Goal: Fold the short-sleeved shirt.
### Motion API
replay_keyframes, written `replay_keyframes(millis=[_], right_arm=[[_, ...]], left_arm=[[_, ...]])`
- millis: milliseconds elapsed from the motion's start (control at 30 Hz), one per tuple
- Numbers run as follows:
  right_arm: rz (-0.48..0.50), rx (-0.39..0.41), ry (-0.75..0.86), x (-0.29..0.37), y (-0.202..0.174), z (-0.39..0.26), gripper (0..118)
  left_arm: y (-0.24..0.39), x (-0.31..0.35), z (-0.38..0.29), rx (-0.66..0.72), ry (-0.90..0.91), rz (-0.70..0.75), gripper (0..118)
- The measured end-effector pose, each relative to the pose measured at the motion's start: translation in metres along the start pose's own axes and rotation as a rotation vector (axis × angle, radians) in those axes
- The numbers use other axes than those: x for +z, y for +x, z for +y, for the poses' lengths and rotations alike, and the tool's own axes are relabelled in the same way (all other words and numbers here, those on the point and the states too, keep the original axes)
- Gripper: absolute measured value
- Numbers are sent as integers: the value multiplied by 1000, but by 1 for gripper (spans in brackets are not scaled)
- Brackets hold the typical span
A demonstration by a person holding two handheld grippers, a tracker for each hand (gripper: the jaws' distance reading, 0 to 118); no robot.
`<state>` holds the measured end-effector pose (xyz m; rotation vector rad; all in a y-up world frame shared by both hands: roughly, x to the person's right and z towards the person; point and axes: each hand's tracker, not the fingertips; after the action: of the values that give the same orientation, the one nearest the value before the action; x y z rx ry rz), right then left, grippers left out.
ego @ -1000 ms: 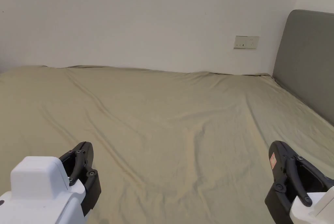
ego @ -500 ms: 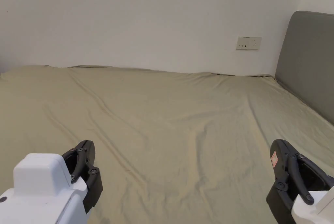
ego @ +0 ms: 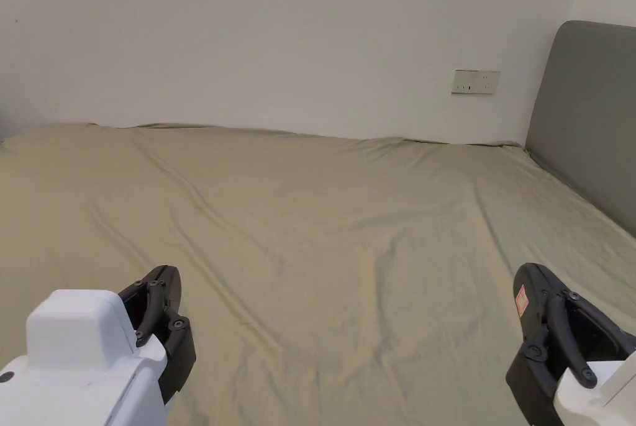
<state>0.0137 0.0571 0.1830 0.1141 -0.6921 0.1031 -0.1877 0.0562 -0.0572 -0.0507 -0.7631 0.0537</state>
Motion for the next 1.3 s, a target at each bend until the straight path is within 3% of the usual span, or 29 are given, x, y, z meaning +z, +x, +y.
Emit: replay_keyframes(millis=[33,67,133,167,233,267,300,400,1300], right_arm=[[2,0,0,0,0,0,19],[11,-3,-8,0,2,1,39],[22,10,-21,-1,2,0,113],[5,27,-30,-1,0,0,113],[2,39,-48,2,2,-5,118],[25,26,-35,6,-2,-13,118],[59,11,-28,9,-2,-15,118],[13,18,-26,0,-1,-8,118],[11,24,-25,-2,0,-3,118]], left_arm=[[0,0,0,-3,3,0,4],[0,0,0,-5,-1,-3,17],[0,0,0,0,-1,1,97],[-1,0,-1,14,15,7,97],[-3,1,-2,32,14,9,118],[-3,-1,2,40,39,-33,114],[-2,-3,4,40,13,-34,118],[-1,6,-1,-7,32,13,118],[2,1,-1,-42,20,11,118]])
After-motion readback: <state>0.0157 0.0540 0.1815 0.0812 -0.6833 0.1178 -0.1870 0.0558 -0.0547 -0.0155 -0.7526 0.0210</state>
